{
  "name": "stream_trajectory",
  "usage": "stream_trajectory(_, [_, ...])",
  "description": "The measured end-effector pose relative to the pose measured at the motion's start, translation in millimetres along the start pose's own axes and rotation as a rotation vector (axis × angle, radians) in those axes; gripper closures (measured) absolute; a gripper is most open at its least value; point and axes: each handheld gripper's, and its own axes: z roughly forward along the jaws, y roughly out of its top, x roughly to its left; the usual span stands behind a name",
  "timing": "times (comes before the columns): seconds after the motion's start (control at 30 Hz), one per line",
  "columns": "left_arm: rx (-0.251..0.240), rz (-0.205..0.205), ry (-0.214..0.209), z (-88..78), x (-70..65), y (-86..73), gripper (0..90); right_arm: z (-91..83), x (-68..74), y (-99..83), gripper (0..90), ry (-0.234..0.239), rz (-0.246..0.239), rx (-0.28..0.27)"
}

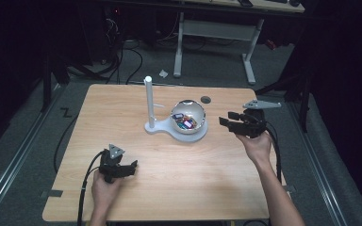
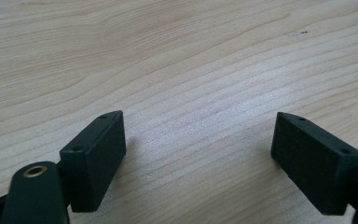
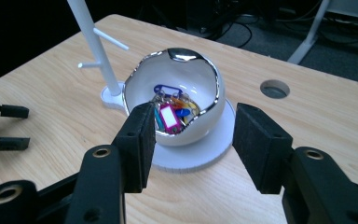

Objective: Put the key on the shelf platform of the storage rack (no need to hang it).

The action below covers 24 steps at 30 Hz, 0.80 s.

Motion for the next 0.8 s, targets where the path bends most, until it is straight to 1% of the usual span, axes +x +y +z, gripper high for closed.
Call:
stream_trajectory(0.07, [0.0,0.0,0.0,0.0,0.0,0.0,18.2,-6.8,1.9,-1.1,49.9,-0.004,-0.012,-0.006])
stream_trajectory(0.1, [0.0,0.0,0.0,0.0,0.0,0.0,18.2,-6.8,1.9,-1.1,49.9,-0.004,-0.012,-0.006])
stream_trajectory(0.2, [0.0,0.0,0.0,0.0,0.0,0.0,18.2,-16.0,5.1,-6.5,50.3,-0.004,-0.014,-0.031])
stream_trajectory(0.3, [0.0,0.0,0.0,0.0,0.0,0.0,18.2,-18.8,5.4,-10.5,50.4,-0.008,-0.006,-0.025])
stream_trajectory(0.33, [0.0,0.0,0.0,0.0,0.0,0.0,18.2,-22.2,5.8,-13.5,50.4,-0.007,0.001,-0.011])
stream_trajectory(0.4, [0.0,0.0,0.0,0.0,0.0,0.0,18.2,-23.2,5.8,-14.2,50.4,-0.004,-0.001,-0.011])
stream_trajectory(0.47, [0.0,0.0,0.001,0.0,0.0,0.0,18.2,-26.3,6.9,-16.6,50.6,0.001,-0.001,-0.028])
stream_trajectory(0.5, [0.0,0.0,0.001,0.0,0.0,0.0,18.2,-27.5,7.5,-18.0,50.5,0.005,0.007,-0.03])
stream_trajectory(0.53, [0.0,0.0,0.001,0.0,0.0,0.0,18.2,-28.7,8.0,-21.9,50.5,0.003,0.01,-0.028])
stream_trajectory(0.67, [0.001,0.0,0.001,0.0,-0.1,0.0,18.2,-31.9,7.8,-28.2,50.4,-0.002,0.026,-0.009])
stream_trajectory(0.77, [0.001,0.001,0.001,0.0,0.0,0.0,18.2,-34.2,9.0,-30.2,50.6,-0.004,0.022,-0.014])
stream_trajectory(0.8, [0.001,0.001,0.001,0.0,-0.1,0.0,18.2,-35.5,9.9,-32.3,50.7,-0.008,0.02,-0.026])
